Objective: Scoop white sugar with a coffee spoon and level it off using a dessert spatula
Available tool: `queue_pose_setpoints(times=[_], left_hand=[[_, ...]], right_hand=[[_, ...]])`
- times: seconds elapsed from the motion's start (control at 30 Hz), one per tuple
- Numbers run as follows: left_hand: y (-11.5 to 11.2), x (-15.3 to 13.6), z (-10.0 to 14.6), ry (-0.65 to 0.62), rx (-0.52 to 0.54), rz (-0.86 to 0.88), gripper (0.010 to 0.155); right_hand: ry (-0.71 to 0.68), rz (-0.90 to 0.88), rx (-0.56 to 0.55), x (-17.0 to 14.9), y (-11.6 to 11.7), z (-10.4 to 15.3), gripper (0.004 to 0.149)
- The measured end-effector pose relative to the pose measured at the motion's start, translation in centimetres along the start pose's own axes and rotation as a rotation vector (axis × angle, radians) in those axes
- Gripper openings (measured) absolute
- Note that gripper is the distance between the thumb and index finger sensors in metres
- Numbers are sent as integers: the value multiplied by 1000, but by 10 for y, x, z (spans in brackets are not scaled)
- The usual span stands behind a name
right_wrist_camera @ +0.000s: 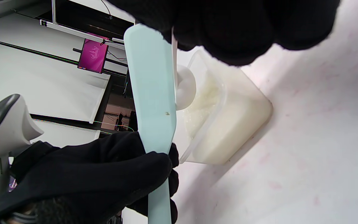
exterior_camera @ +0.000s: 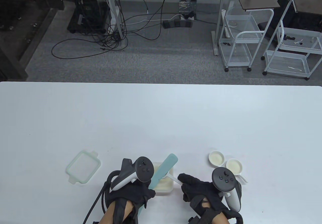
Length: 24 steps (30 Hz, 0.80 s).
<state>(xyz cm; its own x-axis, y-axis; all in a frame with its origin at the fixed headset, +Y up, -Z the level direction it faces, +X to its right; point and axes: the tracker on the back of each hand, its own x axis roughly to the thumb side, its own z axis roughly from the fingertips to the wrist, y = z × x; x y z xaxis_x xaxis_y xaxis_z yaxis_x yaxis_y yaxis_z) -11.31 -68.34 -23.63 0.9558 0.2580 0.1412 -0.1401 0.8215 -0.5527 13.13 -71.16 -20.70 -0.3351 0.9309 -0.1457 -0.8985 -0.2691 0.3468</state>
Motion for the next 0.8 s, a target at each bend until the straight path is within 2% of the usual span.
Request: queue_pose_setpoints(times=[0.8], left_hand=[[5,-6,3,100,37,-106,54]], right_hand=[[2,10,8,1,0,1,48]])
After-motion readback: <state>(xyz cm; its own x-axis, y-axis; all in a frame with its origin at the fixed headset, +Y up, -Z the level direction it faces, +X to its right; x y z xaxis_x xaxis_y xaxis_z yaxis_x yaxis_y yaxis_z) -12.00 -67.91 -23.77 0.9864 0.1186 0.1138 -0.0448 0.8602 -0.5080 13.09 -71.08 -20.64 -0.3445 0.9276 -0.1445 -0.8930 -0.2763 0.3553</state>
